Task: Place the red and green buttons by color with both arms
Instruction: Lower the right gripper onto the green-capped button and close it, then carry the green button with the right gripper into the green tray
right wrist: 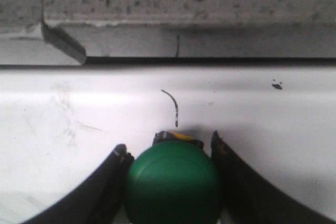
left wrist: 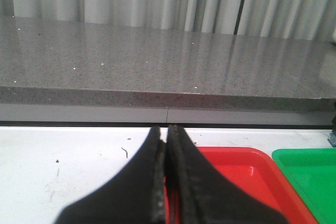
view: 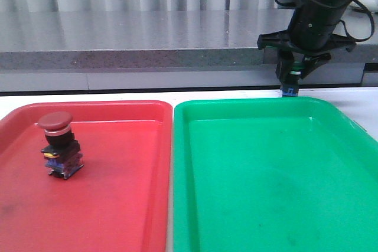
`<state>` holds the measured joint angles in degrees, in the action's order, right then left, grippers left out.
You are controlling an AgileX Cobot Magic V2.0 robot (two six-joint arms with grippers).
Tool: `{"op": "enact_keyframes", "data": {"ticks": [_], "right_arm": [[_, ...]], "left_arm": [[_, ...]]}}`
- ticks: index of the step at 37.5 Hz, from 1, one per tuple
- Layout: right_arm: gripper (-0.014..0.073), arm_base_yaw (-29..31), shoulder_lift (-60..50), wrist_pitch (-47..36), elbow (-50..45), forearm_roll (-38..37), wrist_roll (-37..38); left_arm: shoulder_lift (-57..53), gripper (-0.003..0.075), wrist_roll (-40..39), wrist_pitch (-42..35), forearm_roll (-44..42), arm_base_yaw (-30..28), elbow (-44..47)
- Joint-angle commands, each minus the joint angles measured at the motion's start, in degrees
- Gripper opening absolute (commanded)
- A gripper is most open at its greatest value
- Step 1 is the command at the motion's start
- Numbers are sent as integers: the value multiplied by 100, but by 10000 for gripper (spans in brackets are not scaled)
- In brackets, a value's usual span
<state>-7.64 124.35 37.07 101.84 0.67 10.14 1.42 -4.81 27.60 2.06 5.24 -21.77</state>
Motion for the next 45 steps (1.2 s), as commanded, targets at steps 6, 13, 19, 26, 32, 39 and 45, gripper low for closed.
{"op": "enact_keyframes", "data": {"ticks": [6, 13, 19, 26, 32, 39, 45], "right_arm": [[150, -5, -965, 116, 180, -5, -19], [150, -194, -1792, 71, -346, -5, -19], [150, -565, -2814, -376, -1517, -5, -19], [150, -1052, -3715, -806, -3076, -15, -25], [150, -1471, -4044, -1345, -4303, -15, -25], [150, -1761, -3943, -2056, -5093, -9, -25], [155, -1789, -3824, -2136, -5227, -16, -25]], "left_arm": [[75, -20, -22, -455, 56, -25, -148], [75, -20, -22, -455, 56, -25, -148], [75, -20, -22, -455, 56, -25, -148], [75, -20, -22, -455, 56, -25, -148], [75, -20, -22, -455, 56, -25, -148], [75, -20, -22, -455, 56, -25, -148], [75, -20, -22, -455, 56, -25, -148]]}}
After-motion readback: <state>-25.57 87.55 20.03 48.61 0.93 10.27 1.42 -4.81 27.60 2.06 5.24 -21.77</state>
